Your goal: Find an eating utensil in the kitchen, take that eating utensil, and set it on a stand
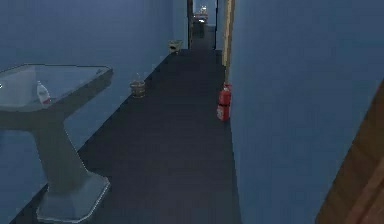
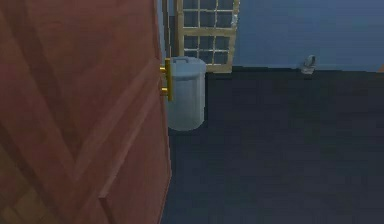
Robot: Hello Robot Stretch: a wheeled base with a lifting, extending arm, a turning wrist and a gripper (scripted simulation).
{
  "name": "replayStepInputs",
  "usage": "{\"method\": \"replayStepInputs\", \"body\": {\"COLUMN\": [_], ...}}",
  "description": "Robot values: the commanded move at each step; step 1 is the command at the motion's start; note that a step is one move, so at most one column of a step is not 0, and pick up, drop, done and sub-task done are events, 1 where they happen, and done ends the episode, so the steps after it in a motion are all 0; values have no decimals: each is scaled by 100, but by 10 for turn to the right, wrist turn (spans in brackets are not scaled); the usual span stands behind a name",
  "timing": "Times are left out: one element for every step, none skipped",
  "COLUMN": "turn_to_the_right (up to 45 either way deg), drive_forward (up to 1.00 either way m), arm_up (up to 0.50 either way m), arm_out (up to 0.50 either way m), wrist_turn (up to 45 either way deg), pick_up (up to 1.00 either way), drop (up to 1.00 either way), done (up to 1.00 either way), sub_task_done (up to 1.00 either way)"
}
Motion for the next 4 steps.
{"method": "replayStepInputs", "body": {"turn_to_the_right": [0, 0, 0, 30], "drive_forward": [100, 100, 35, 0], "arm_up": [0, 0, 0, 0], "arm_out": [0, 0, 0, 0], "wrist_turn": [0, 0, 0, 0], "pick_up": [0, 0, 0, 0], "drop": [0, 0, 0, 0], "done": [0, 0, 0, 0], "sub_task_done": [0, 0, 0, 0]}}
